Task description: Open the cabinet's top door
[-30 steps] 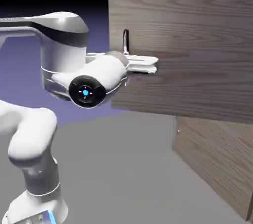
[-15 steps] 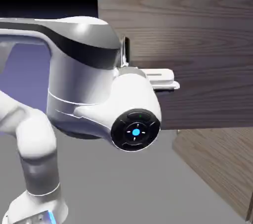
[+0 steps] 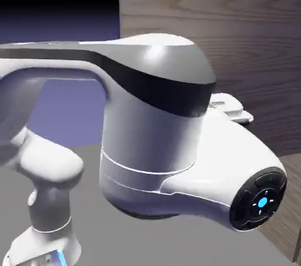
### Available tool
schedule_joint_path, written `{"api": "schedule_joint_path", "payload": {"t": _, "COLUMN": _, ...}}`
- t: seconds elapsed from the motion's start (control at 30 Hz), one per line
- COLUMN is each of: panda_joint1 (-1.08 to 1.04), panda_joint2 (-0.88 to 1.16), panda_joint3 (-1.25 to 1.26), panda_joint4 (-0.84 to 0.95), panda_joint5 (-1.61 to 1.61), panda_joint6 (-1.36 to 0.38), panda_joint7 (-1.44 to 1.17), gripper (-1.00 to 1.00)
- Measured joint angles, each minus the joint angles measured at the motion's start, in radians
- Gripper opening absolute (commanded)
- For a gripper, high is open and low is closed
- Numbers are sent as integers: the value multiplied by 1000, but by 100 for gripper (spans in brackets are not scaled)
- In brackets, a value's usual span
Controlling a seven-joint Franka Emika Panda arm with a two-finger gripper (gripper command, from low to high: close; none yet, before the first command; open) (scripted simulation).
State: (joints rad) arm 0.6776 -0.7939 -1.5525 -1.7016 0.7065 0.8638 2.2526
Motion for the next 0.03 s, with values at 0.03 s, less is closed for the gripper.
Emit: {"api": "schedule_joint_path", "payload": {"t": 0.03, "panda_joint1": 36, "panda_joint2": -16, "panda_joint3": -19, "panda_joint4": 34, "panda_joint5": -7, "panda_joint6": -16, "panda_joint7": 14, "gripper": -100}}
